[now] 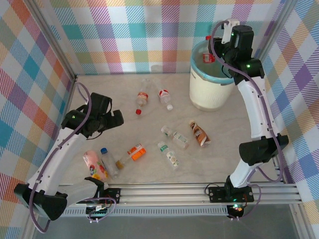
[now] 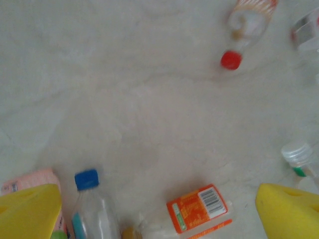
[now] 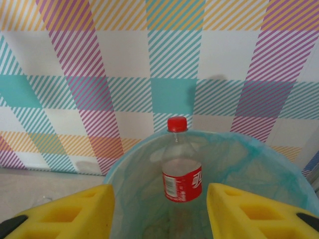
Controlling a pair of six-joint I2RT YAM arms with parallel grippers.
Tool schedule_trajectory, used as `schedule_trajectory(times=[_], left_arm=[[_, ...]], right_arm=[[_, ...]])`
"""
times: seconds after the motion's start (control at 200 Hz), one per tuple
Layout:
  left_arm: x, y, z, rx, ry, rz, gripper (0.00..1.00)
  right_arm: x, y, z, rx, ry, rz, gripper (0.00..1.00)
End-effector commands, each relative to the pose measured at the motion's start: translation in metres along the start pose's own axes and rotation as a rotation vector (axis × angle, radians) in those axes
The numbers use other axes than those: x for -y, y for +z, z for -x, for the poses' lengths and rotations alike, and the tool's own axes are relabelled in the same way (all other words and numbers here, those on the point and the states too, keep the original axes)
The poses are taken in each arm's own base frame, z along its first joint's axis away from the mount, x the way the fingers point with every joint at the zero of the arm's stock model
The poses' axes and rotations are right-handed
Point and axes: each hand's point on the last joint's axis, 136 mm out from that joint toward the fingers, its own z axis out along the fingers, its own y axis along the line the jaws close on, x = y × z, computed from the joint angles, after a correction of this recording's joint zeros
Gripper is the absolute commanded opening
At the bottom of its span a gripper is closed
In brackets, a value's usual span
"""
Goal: Put the plastic bottles in the bin
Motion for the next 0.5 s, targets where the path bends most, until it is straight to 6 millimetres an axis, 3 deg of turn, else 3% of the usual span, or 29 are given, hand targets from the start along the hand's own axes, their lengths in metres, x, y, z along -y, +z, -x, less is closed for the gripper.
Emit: schedule_trajectory(times=[0.0,0.18,0.495], left_arm=[[-0.016,0.01,-0.036,-0.143,-0.098,0.02,1.0],[-0.035,0.022,-0.071,-0.254,-0.201,0.049,1.0],[-0.064,0.021,-0.116,-0.36,-0.285,0.152,0.99]], right_arm=[[-0.007,-0.015,0.011,0.044,0.026,0.037,0.52],[-0.013,0.001,-0.016,-0.063,0.085,0.065,0.55],[-0.059,0.012,-0.064,-0.17,0.094,0.178,0.56]])
